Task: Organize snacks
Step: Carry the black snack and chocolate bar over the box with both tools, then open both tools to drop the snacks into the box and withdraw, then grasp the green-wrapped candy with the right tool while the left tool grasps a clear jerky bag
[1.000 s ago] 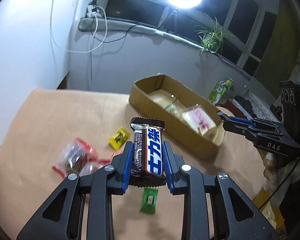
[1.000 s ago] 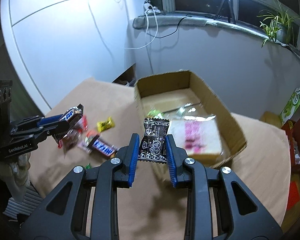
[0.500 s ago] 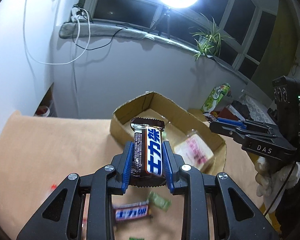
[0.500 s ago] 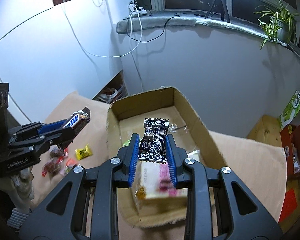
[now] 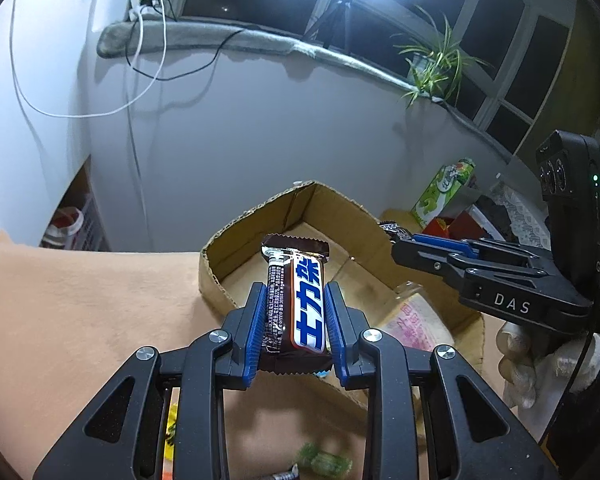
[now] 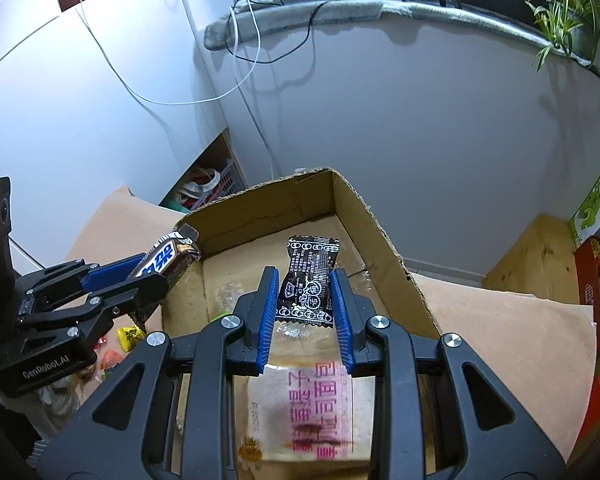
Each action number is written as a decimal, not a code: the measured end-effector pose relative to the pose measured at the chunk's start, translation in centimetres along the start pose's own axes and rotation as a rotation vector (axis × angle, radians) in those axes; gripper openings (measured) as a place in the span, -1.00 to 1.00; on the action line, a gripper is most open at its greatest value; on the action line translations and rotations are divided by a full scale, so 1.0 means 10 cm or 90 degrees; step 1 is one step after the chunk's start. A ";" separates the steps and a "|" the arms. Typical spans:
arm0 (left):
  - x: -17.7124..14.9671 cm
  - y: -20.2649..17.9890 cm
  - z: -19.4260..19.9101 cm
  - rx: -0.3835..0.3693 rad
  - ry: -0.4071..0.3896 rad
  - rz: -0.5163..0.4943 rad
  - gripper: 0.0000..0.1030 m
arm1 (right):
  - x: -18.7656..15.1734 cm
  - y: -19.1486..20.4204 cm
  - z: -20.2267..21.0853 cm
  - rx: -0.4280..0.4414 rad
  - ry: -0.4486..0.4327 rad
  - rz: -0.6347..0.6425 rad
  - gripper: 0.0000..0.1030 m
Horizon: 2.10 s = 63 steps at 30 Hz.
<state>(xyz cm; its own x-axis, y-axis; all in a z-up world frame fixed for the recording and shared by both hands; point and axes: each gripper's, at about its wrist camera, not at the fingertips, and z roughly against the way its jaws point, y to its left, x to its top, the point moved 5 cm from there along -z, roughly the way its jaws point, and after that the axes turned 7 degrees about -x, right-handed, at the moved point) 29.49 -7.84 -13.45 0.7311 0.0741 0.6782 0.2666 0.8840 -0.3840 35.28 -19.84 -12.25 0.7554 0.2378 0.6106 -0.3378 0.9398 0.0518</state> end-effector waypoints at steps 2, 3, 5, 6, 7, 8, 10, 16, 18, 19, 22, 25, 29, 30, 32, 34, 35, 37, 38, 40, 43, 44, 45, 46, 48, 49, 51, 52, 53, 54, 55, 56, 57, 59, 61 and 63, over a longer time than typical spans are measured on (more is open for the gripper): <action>-0.01 0.01 -0.04 0.001 0.005 0.003 -0.47 | -0.01 -0.01 -0.05 0.000 0.005 -0.001 -0.46; -0.02 0.01 -0.06 0.001 0.007 0.004 -0.47 | -0.01 -0.02 -0.07 0.000 0.007 -0.002 -0.46; -0.04 0.01 -0.09 0.003 0.012 0.004 -0.47 | -0.02 -0.04 -0.10 0.000 0.011 -0.003 -0.46; -0.04 0.02 -0.11 0.004 0.014 0.003 -0.47 | -0.02 -0.04 -0.11 0.000 0.012 -0.004 -0.46; -0.04 0.01 -0.12 0.004 0.015 0.002 -0.47 | -0.02 -0.05 -0.11 0.000 0.012 -0.004 -0.46; -0.05 0.01 -0.13 0.005 0.015 0.001 -0.47 | -0.03 -0.05 -0.12 0.000 0.014 -0.003 -0.46; -0.04 0.00 -0.14 0.005 0.016 0.000 -0.47 | -0.03 -0.06 -0.12 -0.006 0.015 -0.001 -0.39; -0.02 -0.03 -0.15 0.012 0.018 -0.005 -0.05 | -0.02 -0.10 -0.05 -0.015 0.002 -0.016 0.12; -0.01 -0.04 -0.10 0.013 0.013 -0.006 -0.05 | -0.02 -0.11 0.00 -0.019 -0.001 -0.017 0.12; -0.01 -0.05 -0.09 0.013 0.012 -0.006 -0.05 | -0.03 -0.11 0.02 -0.021 -0.003 -0.017 0.12; -0.01 -0.05 -0.03 0.016 0.005 -0.006 -0.05 | -0.03 -0.11 0.10 -0.021 -0.010 -0.019 0.12; -0.01 -0.06 0.04 0.015 -0.001 -0.004 -0.05 | -0.03 -0.07 0.22 -0.019 -0.020 -0.016 0.12; -0.02 -0.11 0.21 0.013 -0.014 -0.008 -0.05 | -0.07 0.05 0.40 -0.017 -0.035 -0.001 0.12; -0.03 -0.12 0.27 0.012 -0.019 -0.006 -0.05 | -0.09 0.09 0.46 -0.015 -0.039 0.004 0.12; -0.03 -0.12 0.37 0.009 -0.028 -0.003 -0.05 | -0.12 0.17 0.55 -0.011 -0.047 0.012 0.12; -0.05 -0.14 0.48 0.009 -0.036 -0.005 -0.05 | -0.16 0.24 0.65 -0.008 -0.055 0.020 0.12; -0.07 -0.14 0.55 0.010 -0.042 -0.007 -0.05 | -0.19 0.28 0.70 -0.006 -0.058 0.024 0.12; -0.11 -0.13 0.68 0.010 -0.050 -0.007 -0.05 | -0.24 0.36 0.80 0.000 -0.065 0.031 0.12; -0.14 -0.12 0.74 0.011 -0.054 -0.006 -0.05 | -0.29 0.42 0.86 0.004 -0.069 0.034 0.12; -0.18 -0.09 0.84 0.013 -0.061 -0.004 -0.05 | -0.36 0.49 0.93 0.009 -0.073 0.040 0.12; -0.28 -0.02 1.02 0.019 -0.070 0.000 -0.05 | -0.51 0.62 1.02 0.022 -0.076 0.049 0.12; -0.32 0.02 1.09 0.021 -0.074 0.003 -0.05 | -0.58 0.69 1.05 0.029 -0.075 0.053 0.12; -0.35 0.04 1.15 0.023 -0.077 0.006 -0.05 | -0.64 0.73 1.06 0.034 -0.073 0.057 0.12; -0.39 0.08 1.21 0.025 -0.079 0.010 -0.05 | -0.71 0.80 1.08 0.039 -0.071 0.062 0.12; -0.48 0.16 1.32 0.030 -0.084 0.019 -0.05 | -0.83 0.90 1.11 0.046 -0.067 0.074 0.12; -0.51 0.18 1.37 0.032 -0.085 0.021 -0.05 | -0.89 0.97 1.11 0.049 -0.064 0.081 0.12; -0.61 0.26 1.48 0.041 -0.089 0.026 -0.05 | -1.01 1.09 1.11 0.056 -0.057 0.090 0.12; -0.66 0.30 1.54 0.044 -0.091 0.031 -0.05 | -1.08 1.13 1.11 0.061 -0.053 0.093 0.12; -0.72 0.36 1.60 0.048 -0.092 0.037 -0.05 | -1.12 1.17 1.11 0.064 -0.050 0.094 0.12; -0.76 0.40 1.64 0.051 -0.092 0.042 -0.05 | -1.19 1.23 1.09 0.070 -0.044 0.097 0.12; -0.80 0.45 1.69 0.056 -0.094 0.048 -0.05 | -1.22 1.27 1.07 0.073 -0.040 0.099 0.13; -0.86 0.53 1.74 0.062 -0.095 0.057 -0.05 | -1.27 1.31 1.05 0.075 -0.035 0.100 0.13; -0.89 0.56 1.77 0.065 -0.095 0.062 -0.05 | -1.34 1.36 1.01 0.079 -0.026 0.101 0.13; -0.98 0.67 1.82 0.071 -0.093 0.079 -0.05 | -1.47 1.45 0.95 0.089 -0.010 0.101 0.13; -1.05 0.73 1.84 0.072 -0.089 0.090 -0.05 | -1.58 1.53 0.89 0.096 0.004 0.102 0.13; -1.13 0.76 1.82 0.074 -0.081 0.096 -0.05 | -1.68 1.59 0.82 0.098 0.019 0.100 0.13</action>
<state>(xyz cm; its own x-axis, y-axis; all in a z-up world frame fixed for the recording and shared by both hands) 11.83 6.45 -12.59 0.6700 0.2613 0.6949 0.0801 0.9051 -0.4176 12.57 -10.94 -15.21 0.7023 0.3870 0.5975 -0.5324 0.8427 0.0799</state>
